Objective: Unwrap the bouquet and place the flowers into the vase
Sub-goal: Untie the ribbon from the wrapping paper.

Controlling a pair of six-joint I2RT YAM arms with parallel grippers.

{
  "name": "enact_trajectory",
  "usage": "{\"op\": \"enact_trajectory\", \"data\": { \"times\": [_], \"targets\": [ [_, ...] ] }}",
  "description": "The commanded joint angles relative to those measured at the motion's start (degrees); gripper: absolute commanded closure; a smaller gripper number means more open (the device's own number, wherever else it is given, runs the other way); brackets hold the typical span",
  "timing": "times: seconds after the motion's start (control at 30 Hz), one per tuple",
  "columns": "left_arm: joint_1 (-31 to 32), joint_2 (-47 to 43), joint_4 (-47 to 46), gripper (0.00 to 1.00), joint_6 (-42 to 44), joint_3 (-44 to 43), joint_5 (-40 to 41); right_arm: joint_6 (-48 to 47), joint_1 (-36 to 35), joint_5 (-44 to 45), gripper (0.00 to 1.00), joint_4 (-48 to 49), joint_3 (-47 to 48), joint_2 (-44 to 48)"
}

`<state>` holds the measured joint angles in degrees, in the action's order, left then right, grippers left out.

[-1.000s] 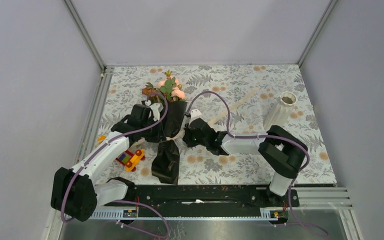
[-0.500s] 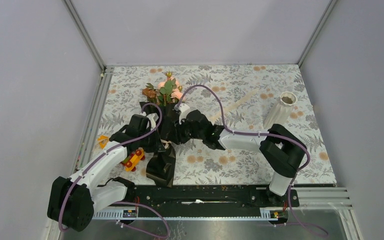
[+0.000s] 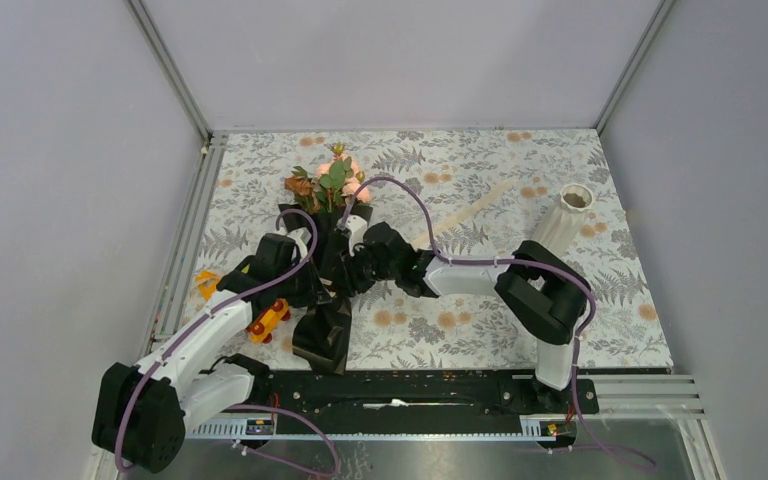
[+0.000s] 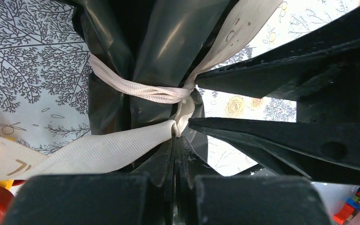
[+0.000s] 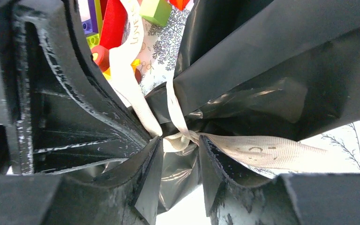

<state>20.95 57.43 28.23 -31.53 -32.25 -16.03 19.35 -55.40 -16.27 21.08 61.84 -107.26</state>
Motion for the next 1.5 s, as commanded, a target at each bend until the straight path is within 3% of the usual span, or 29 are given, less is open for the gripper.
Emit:
{"op": "enact_trajectory", "data": {
  "times": [0.0, 0.7, 0.83, 1.07, 1.47],
  "targets": [
    [0.2, -1.4, -3.4, 1.0, -1.9, 0.8, 1.2, -1.1, 0.3, -2.0, 0.59, 1.4, 2.9, -1.2],
    [0.2, -1.6, -3.4, 1.0, -2.0, 0.9, 1.6, -3.8, -0.3, -2.5, 0.67, -1.1, 6.2, -4.2],
    [0.2, -1.6, -3.4, 1.0, -2.0, 0.8, 1.7, -4.1, -0.5, -2.5, 0.73, -1.5, 6.7, -4.6],
    [0.2, -2.0, -3.3, 1.0, -2.1, 1.0, 2.4, -3.5, -0.5, -2.7, 1.0, -0.3, 6.6, -2.8],
    [0.2, -3.4, -2.6, 1.0, -3.1, 2.2, 3.5, 0.1, -0.5, -2.7, 1.0, 4.1, 4.2, 2.4]
  ]
}}
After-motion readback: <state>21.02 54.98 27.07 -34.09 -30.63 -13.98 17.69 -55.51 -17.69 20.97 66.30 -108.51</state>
